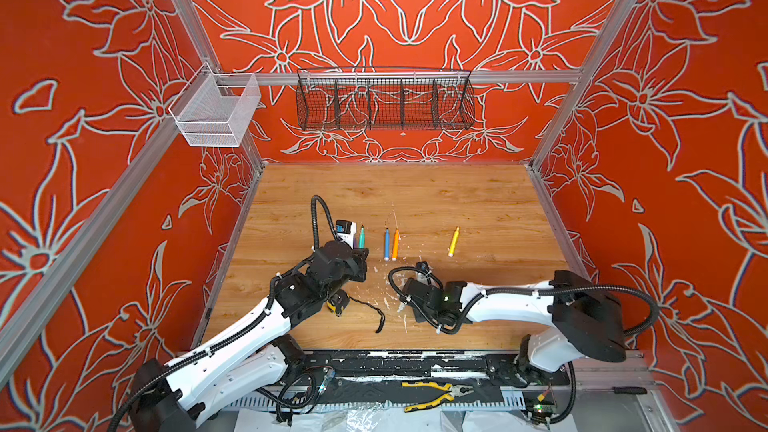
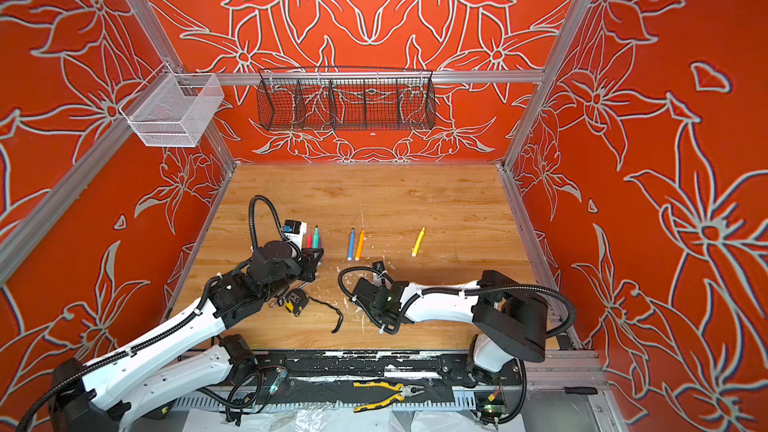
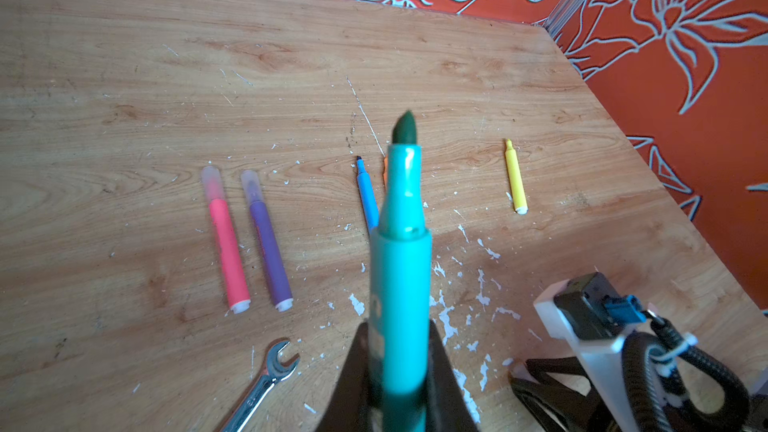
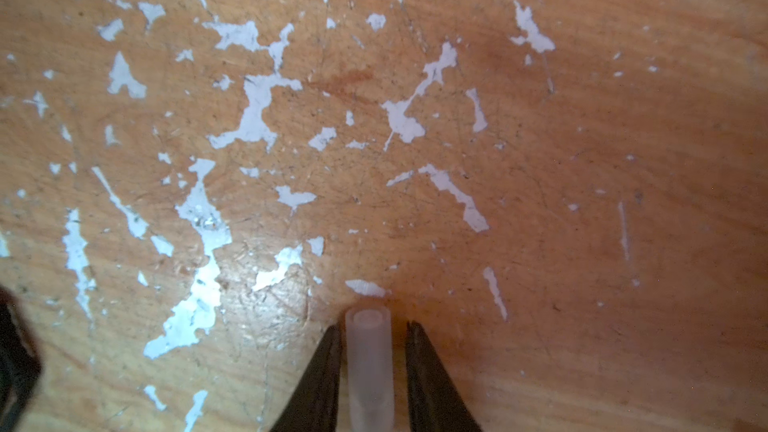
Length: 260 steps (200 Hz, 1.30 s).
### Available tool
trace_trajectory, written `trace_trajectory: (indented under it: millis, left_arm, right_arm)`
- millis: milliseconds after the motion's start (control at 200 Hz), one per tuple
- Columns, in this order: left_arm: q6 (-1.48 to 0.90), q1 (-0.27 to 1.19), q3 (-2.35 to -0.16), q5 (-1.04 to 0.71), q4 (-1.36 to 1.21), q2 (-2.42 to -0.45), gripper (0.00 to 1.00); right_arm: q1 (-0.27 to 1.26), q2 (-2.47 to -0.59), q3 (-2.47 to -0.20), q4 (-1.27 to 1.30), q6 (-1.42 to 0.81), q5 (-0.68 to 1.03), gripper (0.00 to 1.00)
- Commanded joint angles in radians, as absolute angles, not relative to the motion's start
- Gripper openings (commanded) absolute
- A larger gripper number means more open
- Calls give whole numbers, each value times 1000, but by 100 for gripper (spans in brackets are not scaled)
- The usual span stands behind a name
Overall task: Insert the pens into the pen caps
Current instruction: 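Close the right gripper on the translucent cap and grasp it, then lift the cap and bring it over the green marker tip held by the left gripper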
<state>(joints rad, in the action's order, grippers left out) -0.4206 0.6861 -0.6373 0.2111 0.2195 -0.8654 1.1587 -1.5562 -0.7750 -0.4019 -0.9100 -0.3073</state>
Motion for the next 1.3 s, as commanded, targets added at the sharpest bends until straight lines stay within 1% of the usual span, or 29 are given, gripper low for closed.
trace_trajectory:
  millis: [0,100,360,540,681,726,816,1056,1176,1231,1296]
  left_arm:
    - [-433,680,-626,209,225,-847,0]
    - [-435,680,-626,206,228,-842,0]
    - [-435,680,-627,185,226,-841,0]
    - [-399,680,-647,51,216,-855,0]
    - [-396,684,-664,-57,209,-864,0]
    - [-402,690,-666,-79,203,-867,0]
    - [-410,720,-658,-114,169,-871,0]
    - [-442,907,-641,-51,36,-933,0]
    - [-470,974,-628,-37,-50,-977,0]
    - [-483,990,-618,-45,-94,-979,0]
    - [-494,1005,-608,-63,-140,-1026,0]
  right_arm:
    - [1163,-1583,-756,-413,-940,-316,28]
    - [1164,-1587,-756,-413,-941,-319,26]
    - [1163,-1580,-743,-410,-946,-325,13]
    - [1157,-1511,-718,-419,-955,-367,11]
    - [1115,-1325,-658,-395,-942,-377,8]
    - [1100,-1247,-638,-386,-939,-385,6]
    - [1075,-1089,-601,-385,-937,-414,5]
    - [1010,-692,-582,-394,-910,-479,5]
    - [1004,-587,-612,-338,-872,-490,6]
    - [1003,-583,-634,-296,-852,-484,6]
    - [1003,-605,-660,-242,-832,-463,6]
